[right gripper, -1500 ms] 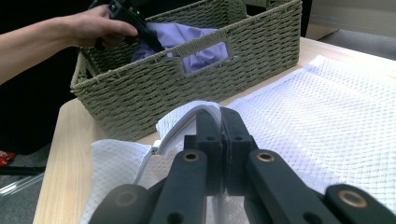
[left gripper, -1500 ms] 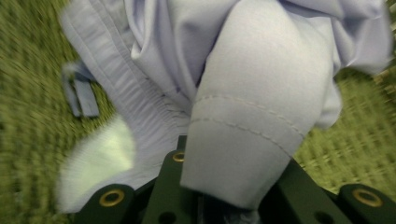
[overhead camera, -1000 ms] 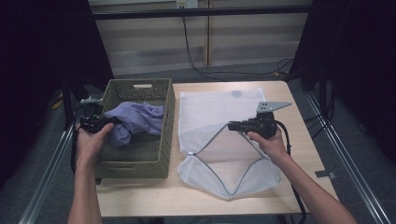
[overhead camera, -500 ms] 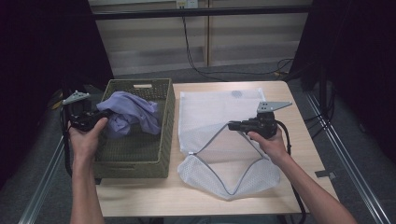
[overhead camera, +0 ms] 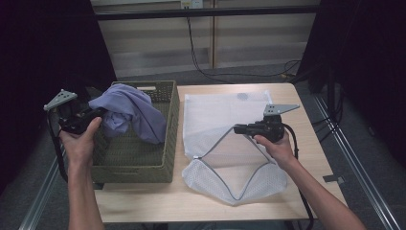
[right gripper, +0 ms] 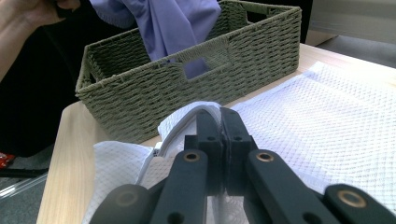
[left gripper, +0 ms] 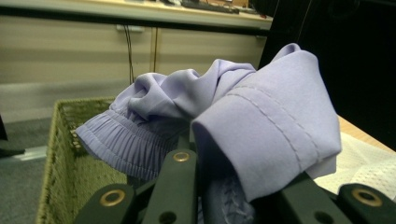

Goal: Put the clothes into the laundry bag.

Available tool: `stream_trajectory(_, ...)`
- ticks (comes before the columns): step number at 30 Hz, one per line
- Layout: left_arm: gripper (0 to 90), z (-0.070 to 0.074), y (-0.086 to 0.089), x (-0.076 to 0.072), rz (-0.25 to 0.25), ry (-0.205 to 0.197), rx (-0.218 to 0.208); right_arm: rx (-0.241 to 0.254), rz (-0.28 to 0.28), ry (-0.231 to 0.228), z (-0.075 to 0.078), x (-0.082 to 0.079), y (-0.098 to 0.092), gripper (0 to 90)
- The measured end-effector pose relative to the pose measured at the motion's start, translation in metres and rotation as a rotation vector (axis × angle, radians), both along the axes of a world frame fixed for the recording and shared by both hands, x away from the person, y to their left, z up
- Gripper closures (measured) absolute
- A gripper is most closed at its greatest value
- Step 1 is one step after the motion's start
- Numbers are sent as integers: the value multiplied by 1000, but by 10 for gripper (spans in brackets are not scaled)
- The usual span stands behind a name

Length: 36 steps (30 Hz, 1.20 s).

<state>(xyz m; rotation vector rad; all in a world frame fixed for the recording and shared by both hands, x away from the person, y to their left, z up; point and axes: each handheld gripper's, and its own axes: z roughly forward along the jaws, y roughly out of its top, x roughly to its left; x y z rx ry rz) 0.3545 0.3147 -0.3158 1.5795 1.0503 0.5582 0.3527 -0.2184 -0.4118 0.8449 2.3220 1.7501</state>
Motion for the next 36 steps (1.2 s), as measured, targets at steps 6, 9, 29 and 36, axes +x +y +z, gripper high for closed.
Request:
stream_trajectory(6,820,8,-1,-6,-16,-43,-12,1,0,-4,1,-1,0,886)
stream_trajectory(9,820,13,-1,-10,-16,-77,-27,3,0,-3,1,-1,-1,886)
stream_trajectory(29,816,33,5,-29,-13,-183,-68,2,1,-7,2,-2,-1,886)
stream_trajectory(36,815,44,9,-40,-8,-228,-91,6,-1,-10,3,-2,-2,886)
